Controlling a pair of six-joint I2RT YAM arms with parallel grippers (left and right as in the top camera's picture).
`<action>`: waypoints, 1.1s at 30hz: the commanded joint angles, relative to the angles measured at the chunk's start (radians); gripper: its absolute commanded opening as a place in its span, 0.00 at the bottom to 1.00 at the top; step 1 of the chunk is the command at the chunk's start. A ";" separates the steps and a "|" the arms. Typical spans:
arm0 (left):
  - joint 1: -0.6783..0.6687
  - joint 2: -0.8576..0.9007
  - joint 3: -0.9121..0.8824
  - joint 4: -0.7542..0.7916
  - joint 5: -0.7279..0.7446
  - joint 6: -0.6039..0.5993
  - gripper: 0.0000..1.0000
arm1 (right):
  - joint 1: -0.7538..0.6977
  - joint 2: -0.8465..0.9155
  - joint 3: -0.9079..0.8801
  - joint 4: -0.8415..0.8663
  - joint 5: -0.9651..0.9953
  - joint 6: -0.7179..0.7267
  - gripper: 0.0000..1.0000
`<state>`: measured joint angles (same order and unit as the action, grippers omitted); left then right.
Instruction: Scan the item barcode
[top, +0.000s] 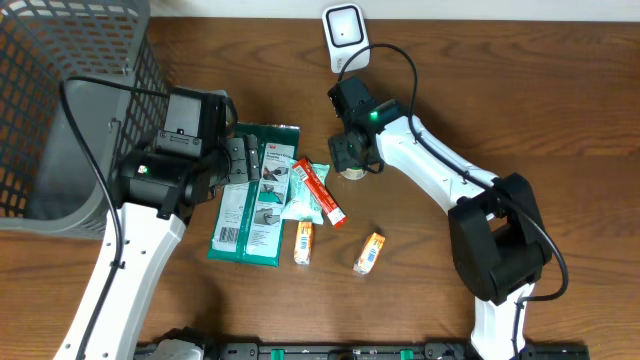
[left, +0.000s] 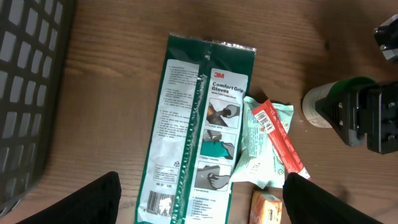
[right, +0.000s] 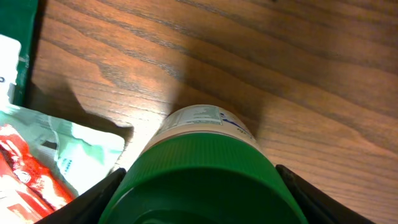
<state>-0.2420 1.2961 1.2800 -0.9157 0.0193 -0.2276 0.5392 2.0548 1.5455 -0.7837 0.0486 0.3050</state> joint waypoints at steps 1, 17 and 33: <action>0.005 0.004 0.013 0.000 -0.012 0.014 0.84 | 0.005 -0.005 0.014 -0.002 0.014 0.001 0.65; 0.005 0.004 0.013 0.000 -0.012 0.014 0.84 | 0.003 -0.073 0.003 -0.044 0.014 -0.014 0.61; 0.005 0.004 0.013 0.000 -0.012 0.014 0.84 | 0.003 -0.073 -0.068 -0.004 0.118 -0.014 0.85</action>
<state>-0.2420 1.2961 1.2800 -0.9157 0.0193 -0.2276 0.5392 2.0113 1.4834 -0.8043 0.1074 0.2955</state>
